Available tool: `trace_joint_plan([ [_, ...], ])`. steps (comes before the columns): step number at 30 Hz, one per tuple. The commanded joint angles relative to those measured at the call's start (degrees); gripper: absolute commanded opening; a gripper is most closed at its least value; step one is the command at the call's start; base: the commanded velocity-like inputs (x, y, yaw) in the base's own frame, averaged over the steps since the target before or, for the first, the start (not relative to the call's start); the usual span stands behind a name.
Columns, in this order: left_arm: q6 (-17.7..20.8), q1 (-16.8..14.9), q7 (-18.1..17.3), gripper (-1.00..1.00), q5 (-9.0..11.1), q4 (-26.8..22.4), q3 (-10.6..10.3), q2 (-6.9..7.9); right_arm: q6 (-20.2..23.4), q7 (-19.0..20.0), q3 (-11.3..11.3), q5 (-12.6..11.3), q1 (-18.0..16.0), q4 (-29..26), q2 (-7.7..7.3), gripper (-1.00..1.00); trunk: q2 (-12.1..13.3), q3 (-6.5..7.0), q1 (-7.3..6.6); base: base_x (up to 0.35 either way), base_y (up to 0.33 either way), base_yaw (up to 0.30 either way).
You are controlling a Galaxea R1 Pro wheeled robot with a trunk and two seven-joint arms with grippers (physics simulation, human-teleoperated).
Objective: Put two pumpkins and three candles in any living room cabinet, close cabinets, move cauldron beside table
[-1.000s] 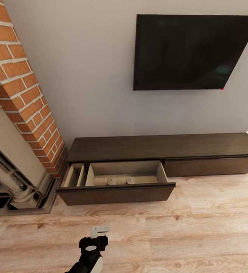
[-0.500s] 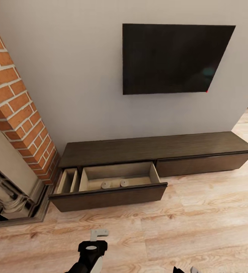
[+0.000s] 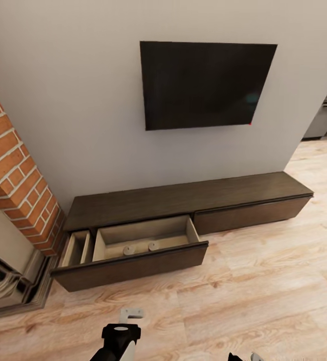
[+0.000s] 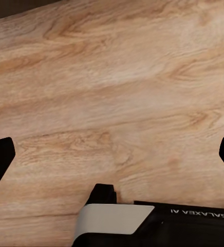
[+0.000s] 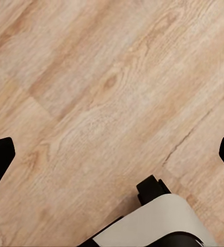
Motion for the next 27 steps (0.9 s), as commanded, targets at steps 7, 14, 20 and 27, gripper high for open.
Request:
trace_joint_plan([
  [7, 0.3, 0.0, 0.6, 1.00, 0.6, -0.1, -0.3, 0.04, -0.3, -0.3, 0.7, -0.5, 0.0, 0.0, 1.08, 1.00, 0.0, 0.48, 0.00, 0.000, 0.000, -0.187],
  [14, 0.3, 0.0, 0.6, 1.00, 0.6, -0.1, -0.3, 0.04, -0.3, -0.3, 0.7, -0.5, 0.0, 0.1, 1.24, 1.00, 0.0, 1.01, 0.00, 0.000, 0.000, -0.187],
  [20, 0.3, 0.0, 0.6, 1.00, 0.6, -0.1, -0.3, 0.04, -0.3, -0.3, 0.7, -0.5, 0.0, 0.1, 1.29, 1.00, 0.0, 1.46, 0.00, 0.000, 0.000, -0.187],
  [27, 0.3, 0.0, 0.6, 1.00, 0.6, -0.1, -0.3, 0.04, -0.3, -0.3, 0.8, -0.5, 0.0, 0.1, 1.30, 1.00, 0.0, 1.99, 0.00, 0.000, 0.000, -0.187],
])
